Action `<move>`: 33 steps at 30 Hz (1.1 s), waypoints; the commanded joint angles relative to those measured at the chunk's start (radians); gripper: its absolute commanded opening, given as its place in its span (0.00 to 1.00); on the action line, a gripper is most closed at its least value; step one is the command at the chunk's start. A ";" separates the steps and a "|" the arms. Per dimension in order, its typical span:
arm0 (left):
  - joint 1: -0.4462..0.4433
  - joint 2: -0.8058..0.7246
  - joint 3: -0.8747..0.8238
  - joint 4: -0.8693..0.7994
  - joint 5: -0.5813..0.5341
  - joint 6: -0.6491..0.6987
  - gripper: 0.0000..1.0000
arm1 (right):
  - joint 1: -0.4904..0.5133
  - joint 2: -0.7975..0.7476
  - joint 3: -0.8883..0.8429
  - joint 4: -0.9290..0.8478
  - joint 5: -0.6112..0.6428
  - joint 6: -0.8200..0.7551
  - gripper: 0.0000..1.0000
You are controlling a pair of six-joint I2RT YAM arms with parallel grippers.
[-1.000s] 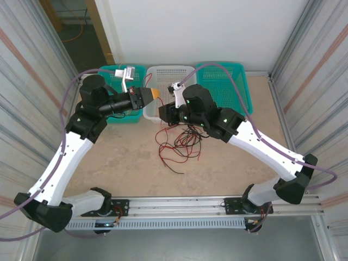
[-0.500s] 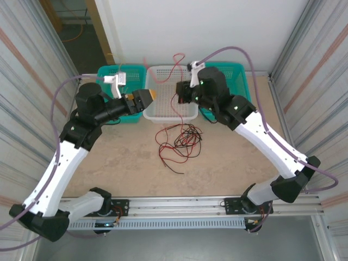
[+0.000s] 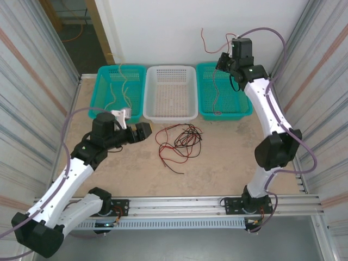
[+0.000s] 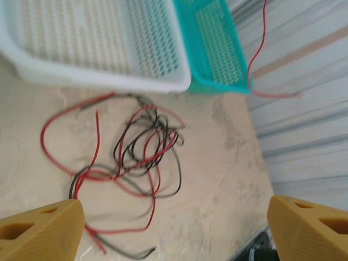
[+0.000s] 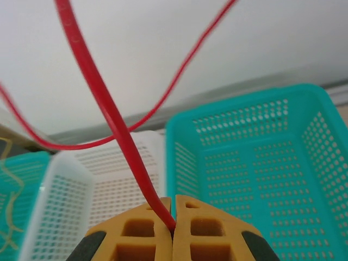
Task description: Untangle the cables
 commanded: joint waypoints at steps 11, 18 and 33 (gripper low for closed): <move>-0.307 0.235 0.060 -0.095 -0.315 0.081 0.80 | -0.120 0.245 0.099 -0.085 -0.100 -0.005 0.44; -0.331 0.317 0.081 -0.073 -0.308 0.095 0.75 | -0.081 0.080 -0.021 -0.140 -0.012 -0.042 0.63; -0.309 0.200 0.010 -0.008 -0.331 0.100 0.55 | 0.540 -0.414 -0.852 -0.008 0.098 0.355 0.53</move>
